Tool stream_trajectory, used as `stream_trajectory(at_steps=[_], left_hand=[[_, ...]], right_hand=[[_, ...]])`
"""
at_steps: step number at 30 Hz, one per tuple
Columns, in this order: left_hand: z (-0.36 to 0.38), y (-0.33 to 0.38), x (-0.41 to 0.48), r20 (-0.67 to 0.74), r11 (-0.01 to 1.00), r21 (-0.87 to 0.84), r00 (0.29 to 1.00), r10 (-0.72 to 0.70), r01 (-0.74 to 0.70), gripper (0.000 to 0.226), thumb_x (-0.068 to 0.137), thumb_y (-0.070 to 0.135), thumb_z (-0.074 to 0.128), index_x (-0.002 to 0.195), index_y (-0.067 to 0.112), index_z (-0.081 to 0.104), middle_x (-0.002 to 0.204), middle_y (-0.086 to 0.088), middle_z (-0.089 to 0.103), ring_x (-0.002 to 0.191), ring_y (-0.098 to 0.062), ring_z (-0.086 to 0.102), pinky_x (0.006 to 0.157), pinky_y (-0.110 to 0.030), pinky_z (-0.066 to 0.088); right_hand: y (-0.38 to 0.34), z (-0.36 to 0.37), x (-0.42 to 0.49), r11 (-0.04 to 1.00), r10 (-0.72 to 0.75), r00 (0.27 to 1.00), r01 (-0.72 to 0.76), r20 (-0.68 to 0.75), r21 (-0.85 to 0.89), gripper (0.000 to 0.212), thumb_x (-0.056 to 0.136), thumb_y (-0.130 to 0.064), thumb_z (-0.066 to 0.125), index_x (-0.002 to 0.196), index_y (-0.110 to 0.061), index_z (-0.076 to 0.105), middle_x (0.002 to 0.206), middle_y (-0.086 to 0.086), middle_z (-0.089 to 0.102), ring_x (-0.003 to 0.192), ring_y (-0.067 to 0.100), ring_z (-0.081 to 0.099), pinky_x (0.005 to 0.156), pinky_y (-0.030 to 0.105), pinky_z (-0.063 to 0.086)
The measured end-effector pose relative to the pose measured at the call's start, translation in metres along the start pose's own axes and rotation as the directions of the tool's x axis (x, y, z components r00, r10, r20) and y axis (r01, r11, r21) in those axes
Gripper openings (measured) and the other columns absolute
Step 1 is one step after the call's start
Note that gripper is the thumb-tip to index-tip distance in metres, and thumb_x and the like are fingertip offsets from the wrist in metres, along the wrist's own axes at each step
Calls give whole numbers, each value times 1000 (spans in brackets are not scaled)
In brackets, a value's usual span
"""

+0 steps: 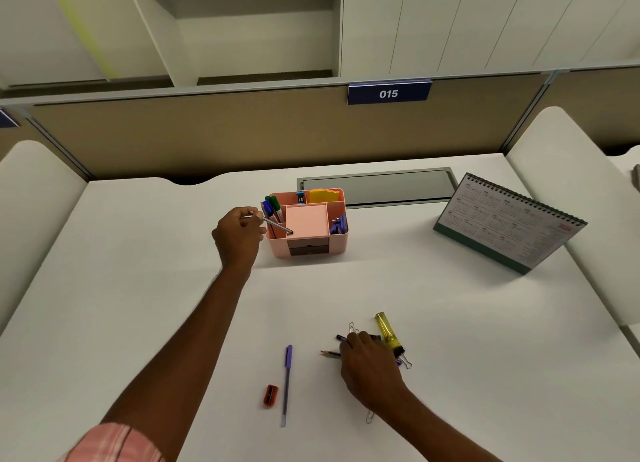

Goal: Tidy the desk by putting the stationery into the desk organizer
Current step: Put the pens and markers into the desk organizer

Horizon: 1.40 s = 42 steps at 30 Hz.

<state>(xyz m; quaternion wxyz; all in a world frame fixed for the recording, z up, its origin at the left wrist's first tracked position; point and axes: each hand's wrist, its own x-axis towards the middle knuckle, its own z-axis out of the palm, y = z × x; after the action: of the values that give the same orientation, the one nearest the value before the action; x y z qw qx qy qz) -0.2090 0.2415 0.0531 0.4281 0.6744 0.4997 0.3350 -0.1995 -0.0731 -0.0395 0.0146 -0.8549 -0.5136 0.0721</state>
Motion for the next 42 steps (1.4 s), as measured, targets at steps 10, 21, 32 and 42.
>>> stream_trajectory(at_steps=[10, 21, 32, 42], left_hand=[[3, 1, 18, -83, 998, 56, 996, 25, -20, 21, 104, 25, 58, 106, 9, 71, 96, -9, 78, 76, -24, 77, 80, -45, 65], [15, -3, 21, 40, 897, 411, 986, 160, -162, 26, 96, 32, 74, 98, 6, 77, 91, -11, 78, 74, -18, 63, 67, -28, 47], [28, -19, 27, 45, 880, 473, 998, 39, -56, 26, 97, 32, 73, 103, 7, 78, 99, -11, 79, 87, -28, 73, 73, -30, 51], [27, -16, 17, -16, 911, 413, 1000, -5, 11, 29, 96, 34, 75, 110, 9, 75, 110, -11, 77, 97, -29, 73, 76, -33, 53]], right_hand=[[6, -27, -5, 987, 67, 993, -53, -92, 150, 5, 82, -28, 69, 81, -24, 66, 72, -8, 62, 64, 13, 59, 44, 30, 44], [0, -46, -1, 962, 69, 991, -36, -117, 270, 14, 93, -36, 53, 93, -28, 64, 86, -11, 64, 80, 9, 59, 57, 29, 51], [-3, -43, -4, 919, 86, 990, -36, -111, 392, 15, 93, -42, 49, 96, -33, 61, 90, -14, 63, 84, 7, 59, 64, 25, 52], [5, -41, -2, 669, 314, 946, -279, 78, 689, 11, 82, -43, 64, 89, -35, 65, 86, -22, 68, 85, 1, 65, 65, 21, 54]])
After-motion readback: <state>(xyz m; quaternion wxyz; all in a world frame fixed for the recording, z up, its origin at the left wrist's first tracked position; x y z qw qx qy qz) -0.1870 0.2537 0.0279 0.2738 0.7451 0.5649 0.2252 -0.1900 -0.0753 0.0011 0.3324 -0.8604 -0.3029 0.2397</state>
